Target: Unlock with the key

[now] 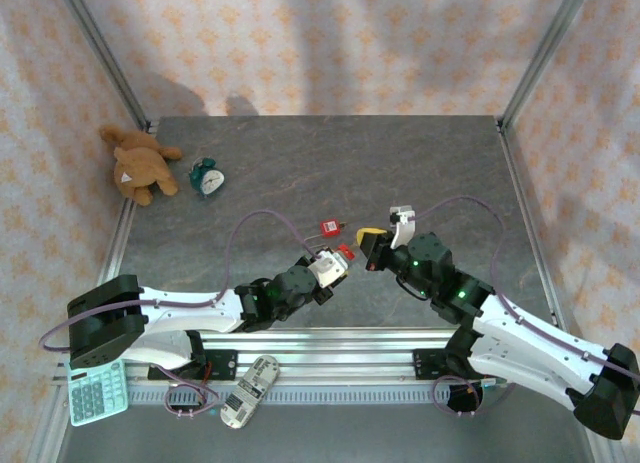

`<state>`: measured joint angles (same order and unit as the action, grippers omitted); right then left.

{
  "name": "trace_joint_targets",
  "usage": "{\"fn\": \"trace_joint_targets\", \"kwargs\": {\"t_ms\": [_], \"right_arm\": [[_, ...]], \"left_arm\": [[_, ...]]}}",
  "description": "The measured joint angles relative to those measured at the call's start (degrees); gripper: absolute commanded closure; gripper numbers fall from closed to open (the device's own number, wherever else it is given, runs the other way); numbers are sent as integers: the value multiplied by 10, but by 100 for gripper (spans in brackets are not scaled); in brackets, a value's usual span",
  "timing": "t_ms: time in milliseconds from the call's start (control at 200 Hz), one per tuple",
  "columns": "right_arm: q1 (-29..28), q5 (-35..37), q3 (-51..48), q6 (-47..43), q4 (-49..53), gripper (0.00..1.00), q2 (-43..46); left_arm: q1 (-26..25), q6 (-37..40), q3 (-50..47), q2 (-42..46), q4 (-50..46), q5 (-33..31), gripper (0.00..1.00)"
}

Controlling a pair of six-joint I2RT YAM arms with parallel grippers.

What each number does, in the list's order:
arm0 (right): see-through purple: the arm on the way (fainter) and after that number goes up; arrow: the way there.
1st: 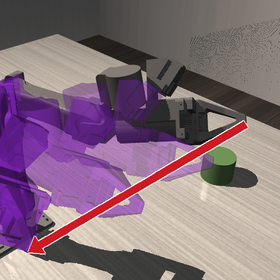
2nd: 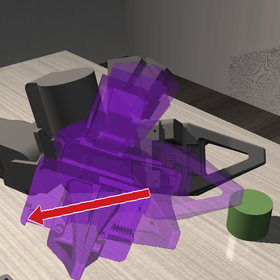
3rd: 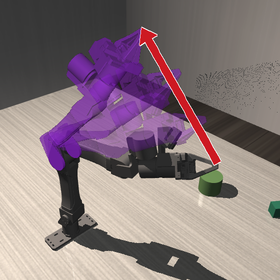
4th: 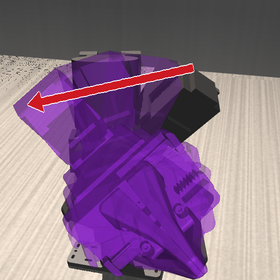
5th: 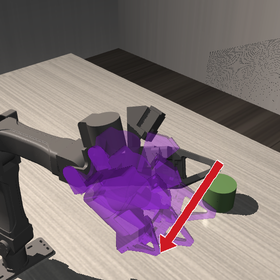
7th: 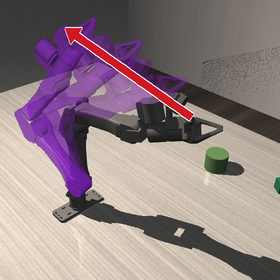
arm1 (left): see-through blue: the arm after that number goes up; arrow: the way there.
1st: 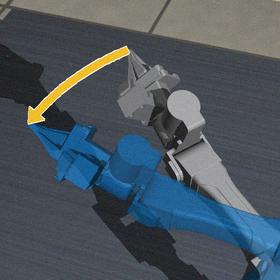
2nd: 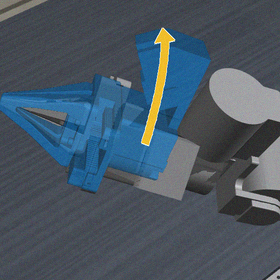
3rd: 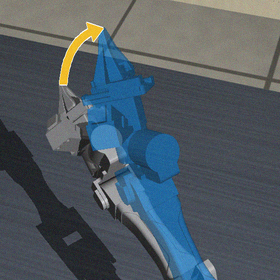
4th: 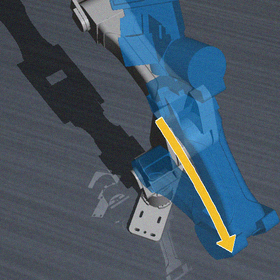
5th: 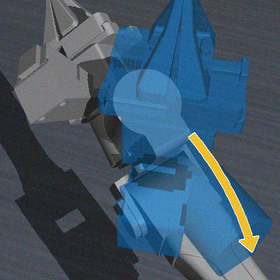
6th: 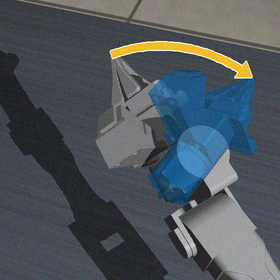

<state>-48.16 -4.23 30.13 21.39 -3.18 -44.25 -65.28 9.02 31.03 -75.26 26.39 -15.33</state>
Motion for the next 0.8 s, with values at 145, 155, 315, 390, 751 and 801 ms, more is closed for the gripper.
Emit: {"fn": "trace_joint_targets", "kwargs": {"t_ms": [145,155,315,390,751,801], "right_arm": [[-1,0,-9,7,-8,100,0],[-1,0,-10,7,-9,100,-1],[-2,0,-13,14,-21,100,-9],[-4,0,-14,16,-25,100,-12],[-8,2,-29,24,-30,100,-13],[-8,2,-31,26,-33,100,-13]], "left_arm": [[0,-1,0,0,-1,-2,73],[0,-1,0,0,-2,-2,73],[0,-2,0,0,-8,-2,73],[0,-2,0,-1,-12,-2,74],[0,-6,8,-23,-12,-4,74],[0,-8,8,-23,-13,-5,74]]}}
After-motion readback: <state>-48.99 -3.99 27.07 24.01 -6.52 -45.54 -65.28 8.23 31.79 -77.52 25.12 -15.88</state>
